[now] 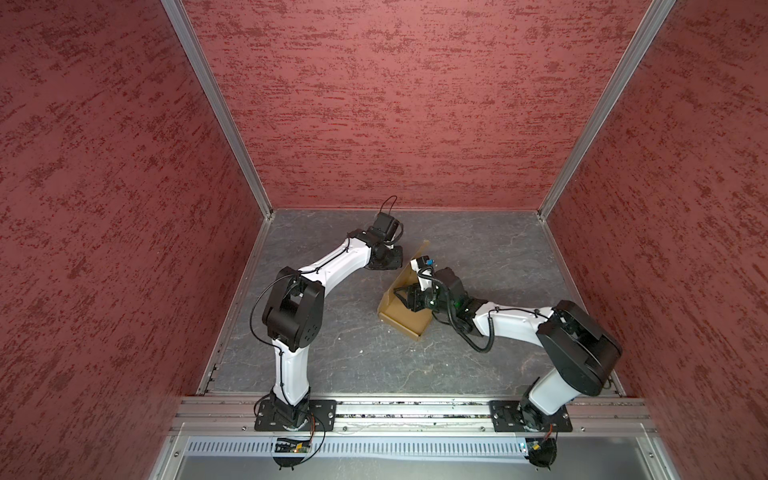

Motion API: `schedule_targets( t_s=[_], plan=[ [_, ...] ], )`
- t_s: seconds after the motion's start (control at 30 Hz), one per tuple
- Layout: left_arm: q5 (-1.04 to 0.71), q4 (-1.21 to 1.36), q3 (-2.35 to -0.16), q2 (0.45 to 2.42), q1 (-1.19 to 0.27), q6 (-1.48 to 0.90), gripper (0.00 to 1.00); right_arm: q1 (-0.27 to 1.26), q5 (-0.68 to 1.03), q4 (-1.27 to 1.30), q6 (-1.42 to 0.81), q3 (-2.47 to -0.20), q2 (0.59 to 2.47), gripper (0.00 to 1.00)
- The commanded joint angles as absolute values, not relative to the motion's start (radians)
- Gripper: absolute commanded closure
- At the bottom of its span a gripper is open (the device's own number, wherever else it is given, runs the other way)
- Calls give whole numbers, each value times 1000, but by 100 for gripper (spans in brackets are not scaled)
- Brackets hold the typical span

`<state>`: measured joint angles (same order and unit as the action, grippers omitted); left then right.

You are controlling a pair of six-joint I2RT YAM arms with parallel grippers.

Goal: Fold the paper box

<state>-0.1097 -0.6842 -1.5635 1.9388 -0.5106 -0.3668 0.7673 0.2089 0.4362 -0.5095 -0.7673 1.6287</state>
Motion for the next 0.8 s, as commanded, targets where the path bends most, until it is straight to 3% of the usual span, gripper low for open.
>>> schedule_targets(
  t_s=[0.0,0.4,0.77],
  plan=[
    [-168,-638,-1600,1958,-501,-342,83,811,122,414,-486,-810,1625,58],
    [-324,-623,-1815,2141,-518,-291,85,909,-65,561,-547,-868,1754,65],
    [-333,-658,-1943,2156,-526,-251,85,922,-144,566,-516,-992,1844,62]
  ],
)
